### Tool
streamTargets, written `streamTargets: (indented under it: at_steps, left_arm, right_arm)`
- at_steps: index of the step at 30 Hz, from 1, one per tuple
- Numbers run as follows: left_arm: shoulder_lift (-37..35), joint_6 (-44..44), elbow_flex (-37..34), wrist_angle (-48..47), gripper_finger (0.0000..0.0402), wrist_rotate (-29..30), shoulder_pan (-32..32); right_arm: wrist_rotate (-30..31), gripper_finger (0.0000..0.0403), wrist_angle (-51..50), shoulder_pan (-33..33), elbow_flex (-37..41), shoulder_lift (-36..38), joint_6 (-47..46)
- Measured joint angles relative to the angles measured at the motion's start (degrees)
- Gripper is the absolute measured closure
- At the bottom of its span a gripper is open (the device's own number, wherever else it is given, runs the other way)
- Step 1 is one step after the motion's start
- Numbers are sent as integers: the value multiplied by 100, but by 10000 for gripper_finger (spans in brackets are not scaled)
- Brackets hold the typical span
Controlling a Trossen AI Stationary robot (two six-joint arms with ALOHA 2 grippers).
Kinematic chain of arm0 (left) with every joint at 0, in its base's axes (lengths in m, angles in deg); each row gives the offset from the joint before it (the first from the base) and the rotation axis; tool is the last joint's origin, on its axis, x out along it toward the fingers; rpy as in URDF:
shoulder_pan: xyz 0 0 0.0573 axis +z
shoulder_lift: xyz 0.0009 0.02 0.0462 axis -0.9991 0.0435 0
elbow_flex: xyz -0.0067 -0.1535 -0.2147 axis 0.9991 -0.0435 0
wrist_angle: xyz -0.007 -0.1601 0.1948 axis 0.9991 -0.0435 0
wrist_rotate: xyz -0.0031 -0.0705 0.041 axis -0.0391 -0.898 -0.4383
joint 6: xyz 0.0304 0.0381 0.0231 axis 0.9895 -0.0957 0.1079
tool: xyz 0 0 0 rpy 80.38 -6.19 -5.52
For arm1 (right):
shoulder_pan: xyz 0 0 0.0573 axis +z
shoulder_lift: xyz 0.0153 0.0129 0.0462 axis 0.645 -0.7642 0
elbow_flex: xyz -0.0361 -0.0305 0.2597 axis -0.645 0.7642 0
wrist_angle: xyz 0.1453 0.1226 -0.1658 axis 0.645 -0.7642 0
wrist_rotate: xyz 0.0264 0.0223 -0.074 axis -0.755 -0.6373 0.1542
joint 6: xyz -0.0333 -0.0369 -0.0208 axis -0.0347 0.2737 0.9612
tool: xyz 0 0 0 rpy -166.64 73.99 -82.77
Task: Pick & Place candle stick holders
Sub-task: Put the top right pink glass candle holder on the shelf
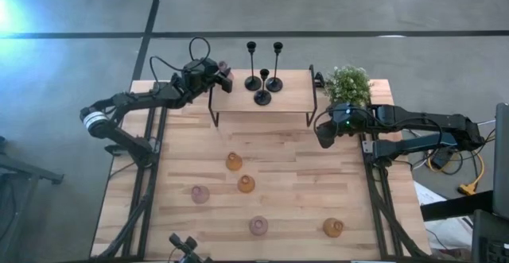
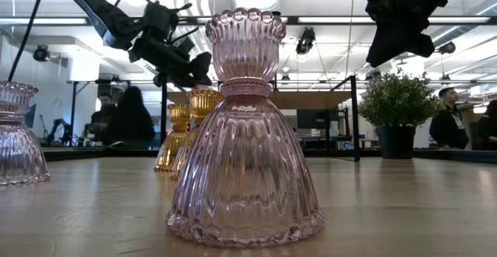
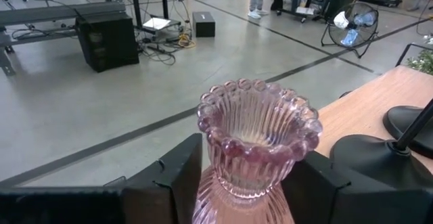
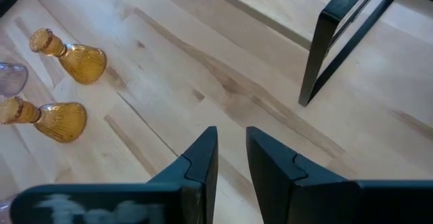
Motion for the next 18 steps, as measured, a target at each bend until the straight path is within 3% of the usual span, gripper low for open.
streamTargets:
  at_steps: [9,18]
  left_arm:
    - [-38,83,-2,-4,145,-5,0]
    - [-370,121,-2,-429,133,-17,0]
  right_arm:
    - [0,330,0,0,0,0,0]
    - [2,336,-2,4,0,-2,1]
